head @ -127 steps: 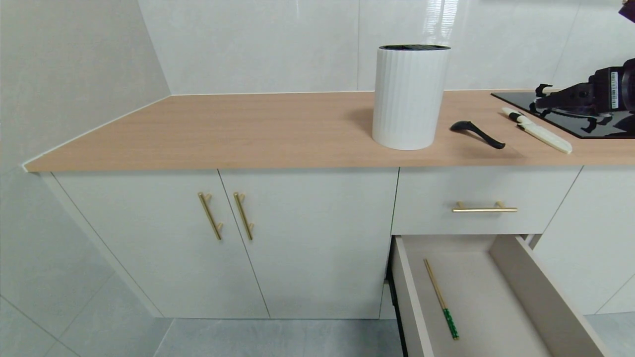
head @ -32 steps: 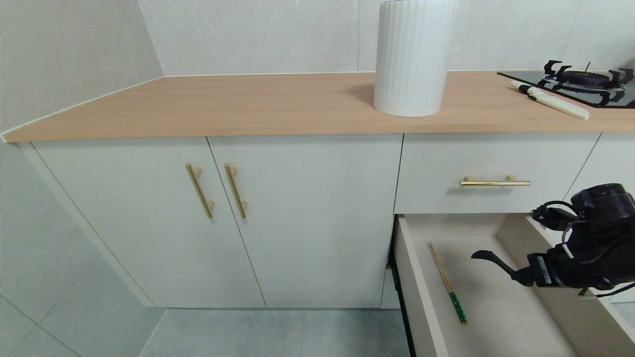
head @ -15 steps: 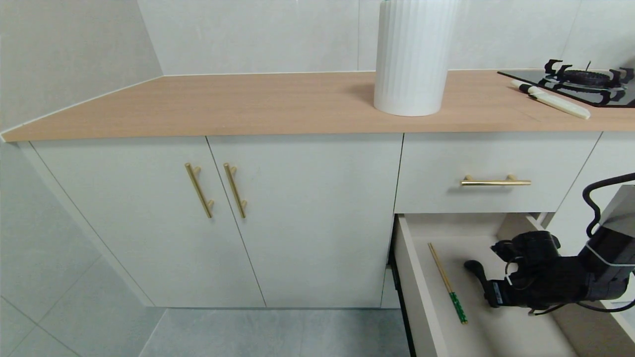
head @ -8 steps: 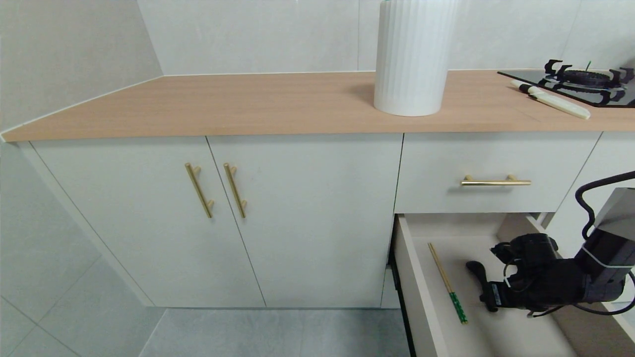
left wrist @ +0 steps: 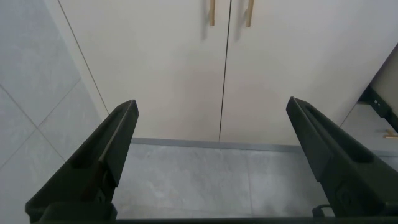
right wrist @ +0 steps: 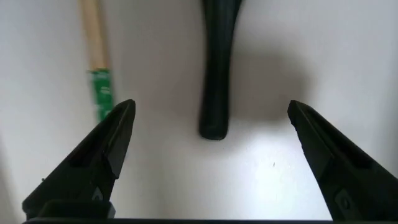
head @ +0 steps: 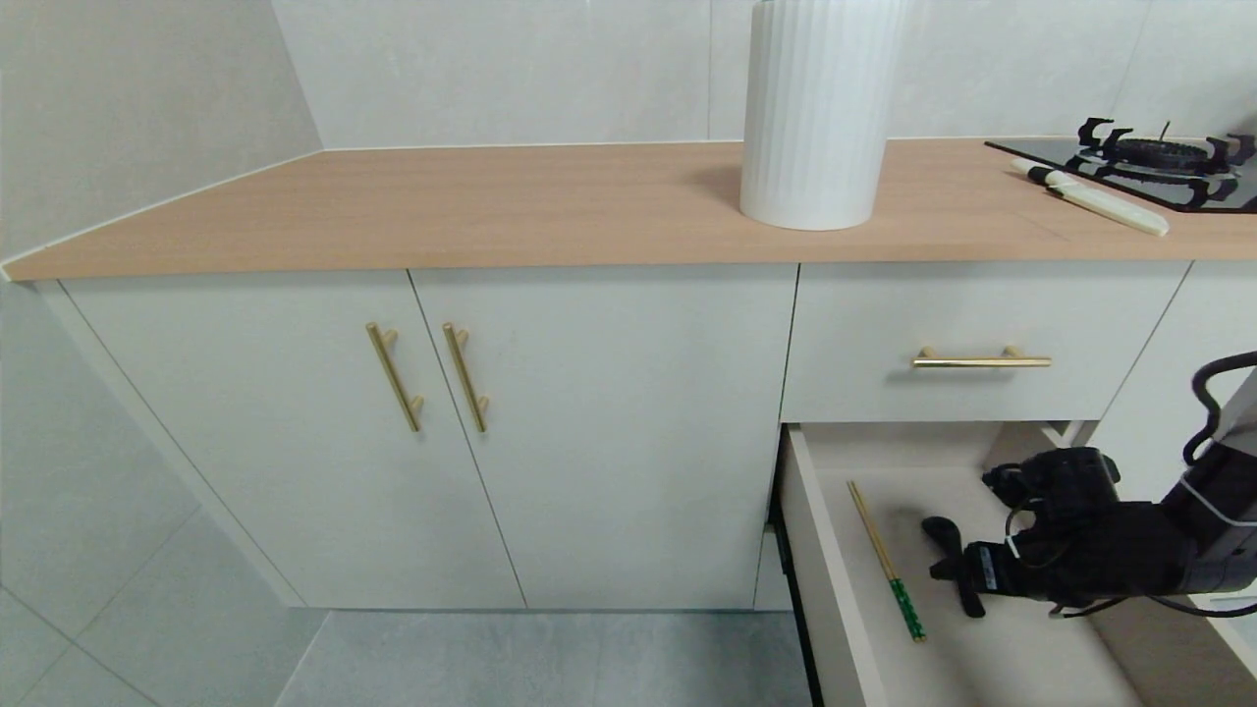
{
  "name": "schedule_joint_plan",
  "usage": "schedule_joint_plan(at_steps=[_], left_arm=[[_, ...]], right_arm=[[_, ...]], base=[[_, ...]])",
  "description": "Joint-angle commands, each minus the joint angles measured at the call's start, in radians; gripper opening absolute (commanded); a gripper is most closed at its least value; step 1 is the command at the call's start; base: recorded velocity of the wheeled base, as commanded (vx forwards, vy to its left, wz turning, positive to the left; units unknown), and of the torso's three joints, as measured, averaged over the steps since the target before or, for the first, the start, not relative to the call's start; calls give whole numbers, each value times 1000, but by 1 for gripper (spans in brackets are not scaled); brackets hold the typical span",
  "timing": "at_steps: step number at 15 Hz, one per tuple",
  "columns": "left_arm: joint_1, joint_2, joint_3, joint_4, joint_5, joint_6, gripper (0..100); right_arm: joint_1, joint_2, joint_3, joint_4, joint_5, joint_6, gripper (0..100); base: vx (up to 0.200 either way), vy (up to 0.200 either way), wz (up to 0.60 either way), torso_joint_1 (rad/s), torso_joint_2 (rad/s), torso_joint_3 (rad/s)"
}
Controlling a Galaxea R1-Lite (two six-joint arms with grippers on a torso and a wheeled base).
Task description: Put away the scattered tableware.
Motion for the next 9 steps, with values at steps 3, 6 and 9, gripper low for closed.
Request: schedule_joint_plan(at_steps=[3, 6, 9], left_arm=[[0, 0, 0, 0, 1, 0, 100], [0, 0, 0, 0, 1, 0, 100], [0, 0, 0, 1, -1, 11, 100]], right_arm=[[26, -351, 114, 9, -18, 26, 100], [26, -520, 132, 95, -18, 26, 100], [38, -663, 137, 219, -9, 23, 100]], base=[[0, 0, 0, 0, 0, 0], [0, 0, 0, 0, 0, 0], [0, 0, 0, 0, 0, 0]])
